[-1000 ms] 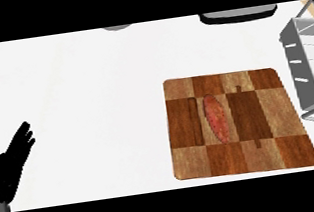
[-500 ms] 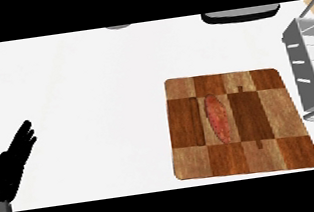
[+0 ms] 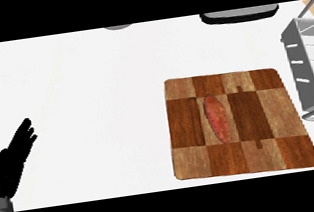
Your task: Pick the pear from the cutting board and place it in the tiered basket
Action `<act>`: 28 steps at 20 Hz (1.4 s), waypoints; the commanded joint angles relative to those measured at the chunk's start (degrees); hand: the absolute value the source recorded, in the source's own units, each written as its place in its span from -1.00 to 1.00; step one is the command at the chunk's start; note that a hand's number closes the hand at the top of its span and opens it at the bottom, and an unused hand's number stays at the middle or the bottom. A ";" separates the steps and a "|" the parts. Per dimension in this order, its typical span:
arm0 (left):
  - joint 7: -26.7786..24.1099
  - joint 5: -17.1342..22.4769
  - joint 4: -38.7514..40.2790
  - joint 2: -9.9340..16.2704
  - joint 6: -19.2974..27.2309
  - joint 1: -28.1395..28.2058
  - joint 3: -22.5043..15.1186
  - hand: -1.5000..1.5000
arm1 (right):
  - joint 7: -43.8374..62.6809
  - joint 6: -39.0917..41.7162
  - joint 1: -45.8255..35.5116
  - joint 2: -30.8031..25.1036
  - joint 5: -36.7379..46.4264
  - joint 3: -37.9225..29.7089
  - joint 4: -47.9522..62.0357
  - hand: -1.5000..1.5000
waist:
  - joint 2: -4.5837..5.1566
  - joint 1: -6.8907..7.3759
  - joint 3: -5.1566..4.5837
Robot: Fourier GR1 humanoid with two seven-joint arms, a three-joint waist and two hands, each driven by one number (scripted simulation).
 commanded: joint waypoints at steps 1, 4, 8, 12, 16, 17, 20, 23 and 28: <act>0.78 1.32 -2.43 1.26 -1.68 3.36 1.51 0.00 | -5.22 0.69 1.47 -2.62 0.83 0.45 1.62 1.00 | -0.24 -0.37 -0.03; 3.66 -0.21 -5.55 -1.08 0.34 1.63 -1.03 0.00 | -5.40 0.44 -5.68 -2.05 4.74 2.68 10.61 1.00 | -0.02 0.42 -0.02; 1.61 1.12 -1.80 0.93 -1.72 1.02 1.33 0.00 | -1.78 6.20 -7.22 -0.60 4.21 1.67 14.55 1.00 | -0.04 0.17 -0.06; 0.30 -0.08 -0.33 -0.41 -0.09 0.31 0.81 0.00 | 1.21 14.49 -6.02 -2.02 3.76 0.69 20.19 -1.00 | -0.04 -0.25 -0.08; -3.01 -1.02 1.44 -0.97 -0.40 1.51 0.41 0.00 | 5.21 11.48 -5.38 -2.34 4.45 -1.83 25.37 -1.00 | 0.09 -0.07 -0.03; 3.28 -0.65 -3.21 0.18 0.31 -0.39 0.43 0.00 | 6.79 10.31 -6.35 -2.11 3.82 -3.43 27.19 -1.00 | 0.11 0.30 0.04; 0.50 1.23 0.62 1.74 -2.84 -0.30 2.29 0.00 | 6.94 8.26 -9.72 0.03 2.03 -5.29 28.31 -1.00 | 0.13 0.40 -0.01; 0.80 -1.59 -5.18 -3.02 0.77 5.01 -1.12 0.00 | 1.83 5.62 -5.28 -2.62 -0.70 -7.62 24.92 -1.00 | -0.22 -0.20 0.02; 1.64 0.11 -2.03 0.23 -1.50 1.53 1.18 0.00 | 5.47 3.02 -12.47 -4.67 -6.03 -14.55 21.97 -1.00 | -0.29 -0.38 0.00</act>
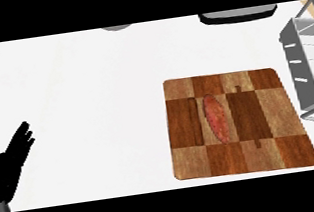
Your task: Pick the pear from the cutting board and place it in the tiered basket
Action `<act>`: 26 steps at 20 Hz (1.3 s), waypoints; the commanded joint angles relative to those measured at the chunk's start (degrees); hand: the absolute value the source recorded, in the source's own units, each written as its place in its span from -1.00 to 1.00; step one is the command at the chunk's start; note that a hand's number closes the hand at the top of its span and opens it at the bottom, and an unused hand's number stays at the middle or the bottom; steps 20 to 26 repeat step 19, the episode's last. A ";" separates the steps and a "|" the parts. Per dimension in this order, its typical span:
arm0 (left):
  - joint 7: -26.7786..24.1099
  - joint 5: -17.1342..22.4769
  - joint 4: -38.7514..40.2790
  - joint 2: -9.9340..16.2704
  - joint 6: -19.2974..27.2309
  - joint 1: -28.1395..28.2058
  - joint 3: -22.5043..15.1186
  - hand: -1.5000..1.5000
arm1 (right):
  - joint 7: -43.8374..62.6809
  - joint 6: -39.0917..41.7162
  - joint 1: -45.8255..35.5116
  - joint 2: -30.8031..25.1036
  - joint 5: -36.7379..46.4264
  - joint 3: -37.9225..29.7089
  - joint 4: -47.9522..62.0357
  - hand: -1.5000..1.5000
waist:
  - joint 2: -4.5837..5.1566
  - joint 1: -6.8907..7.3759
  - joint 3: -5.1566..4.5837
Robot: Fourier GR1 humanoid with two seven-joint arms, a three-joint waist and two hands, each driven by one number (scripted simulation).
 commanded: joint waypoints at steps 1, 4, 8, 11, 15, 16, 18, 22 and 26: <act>3.23 -0.54 -0.17 -0.65 1.40 -3.18 -0.63 0.00 | 2.49 -2.29 -2.89 -1.85 -3.59 -5.05 -0.87 -1.00 | 0.01 -0.45 -0.03; 1.52 1.07 -1.16 0.91 -0.57 0.22 1.25 0.00 | 5.00 0.06 -1.26 -6.14 -7.51 -10.61 -0.14 -1.00 | -0.28 -0.79 -0.02; -0.99 0.36 -0.27 0.37 -0.85 2.72 0.97 0.00 | 8.16 3.04 0.06 -8.76 -14.09 -18.41 1.04 -1.00 | -0.40 -1.33 -0.02; 0.85 0.65 -0.47 -0.30 0.93 0.92 1.63 0.00 | 5.29 8.08 1.32 -13.87 -20.81 -25.47 1.34 -1.00 | -0.70 -2.80 0.04; -0.24 0.25 1.96 -0.27 1.55 1.38 2.52 0.00 | 1.00 11.48 7.47 -15.98 -28.76 -34.52 -0.22 -1.00 | -0.93 -4.48 0.00; -1.71 1.76 -0.26 1.01 -0.68 4.29 3.57 0.00 | -1.63 11.70 11.10 -16.21 -30.54 -37.37 0.82 -1.00 | -0.92 -3.63 0.08; -0.50 -1.23 -2.17 -2.45 2.94 4.05 0.59 0.00 | -0.95 16.38 14.89 -17.28 -33.08 -39.70 -0.85 -1.00 | -0.80 -3.20 -0.02; 1.14 0.79 -2.61 -0.19 0.70 4.31 2.23 0.00 | -2.86 21.09 17.75 -18.84 -34.72 -41.58 -0.39 -1.00 | -1.04 -3.98 0.02; 1.14 0.79 -2.61 -0.19 0.70 4.31 2.23 0.00 | -2.86 21.09 17.75 -18.84 -34.72 -41.58 -0.39 -1.00 | -1.04 -3.98 0.02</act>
